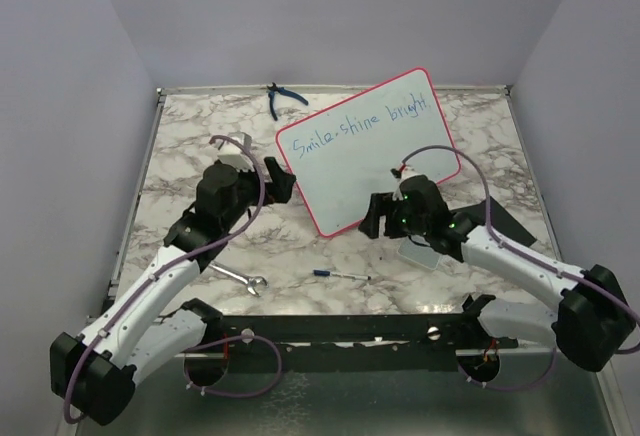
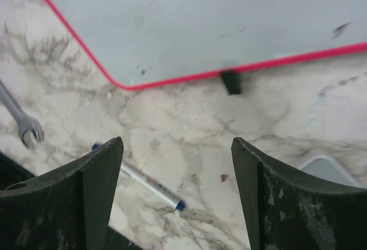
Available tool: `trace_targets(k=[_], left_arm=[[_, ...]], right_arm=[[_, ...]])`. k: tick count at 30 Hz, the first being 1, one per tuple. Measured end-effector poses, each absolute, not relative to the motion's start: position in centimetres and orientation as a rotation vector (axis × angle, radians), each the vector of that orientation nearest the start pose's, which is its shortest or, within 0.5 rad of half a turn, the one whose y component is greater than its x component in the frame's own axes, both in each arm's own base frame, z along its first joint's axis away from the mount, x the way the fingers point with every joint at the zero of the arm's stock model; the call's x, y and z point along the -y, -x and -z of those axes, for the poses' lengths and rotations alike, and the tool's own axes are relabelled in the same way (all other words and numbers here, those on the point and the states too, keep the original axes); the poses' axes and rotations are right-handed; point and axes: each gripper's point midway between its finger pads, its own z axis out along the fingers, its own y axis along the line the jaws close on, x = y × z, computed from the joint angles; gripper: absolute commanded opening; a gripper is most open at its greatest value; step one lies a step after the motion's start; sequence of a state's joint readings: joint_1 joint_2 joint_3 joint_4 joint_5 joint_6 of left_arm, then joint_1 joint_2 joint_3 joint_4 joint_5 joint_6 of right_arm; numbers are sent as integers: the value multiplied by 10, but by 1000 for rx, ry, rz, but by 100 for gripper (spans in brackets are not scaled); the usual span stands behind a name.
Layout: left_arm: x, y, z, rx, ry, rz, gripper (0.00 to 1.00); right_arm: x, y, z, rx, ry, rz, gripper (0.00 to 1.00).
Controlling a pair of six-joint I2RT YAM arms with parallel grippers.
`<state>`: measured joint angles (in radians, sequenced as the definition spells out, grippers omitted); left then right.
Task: Write a sentence on the whiteboard
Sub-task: Place the whiteboard marker at the center of the board, then reset both arms
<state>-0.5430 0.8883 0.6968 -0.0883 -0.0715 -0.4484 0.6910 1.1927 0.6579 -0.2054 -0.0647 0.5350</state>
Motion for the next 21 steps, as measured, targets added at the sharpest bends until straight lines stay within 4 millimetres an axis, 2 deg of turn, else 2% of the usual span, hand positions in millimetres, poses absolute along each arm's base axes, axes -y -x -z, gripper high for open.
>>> trace_targets(k=[2,5,7,11,12,14,18,21], left_arm=[[159,-296,-236,-1882,18,576,99],[125,-315,-255,-1851,104,494,99],[102,-327,-265,-1833,158,444,99],[49,-342,-276,-1802,259,310,99],[44,-342,-278,-1795,265,290,99],[33,-341,-286,-1765,265,225,99],[11,-327,-308,-1661,282,107,99],[-3,-316,-315,-1600,306,48,99]], right_arm=[[-214,-248,-109,-2330,158,-620,82],[-177,-279,-138,-2215,40,-528,83],[-146,-300,-158,-2139,-49,-460,83],[-87,-324,-193,-2000,-186,-328,83],[-75,-326,-203,-1958,-209,-291,83],[-62,-327,-226,-1869,-210,-246,82],[-44,-320,-280,-1631,-193,-186,82],[-32,-311,-299,-1519,-202,-135,82]])
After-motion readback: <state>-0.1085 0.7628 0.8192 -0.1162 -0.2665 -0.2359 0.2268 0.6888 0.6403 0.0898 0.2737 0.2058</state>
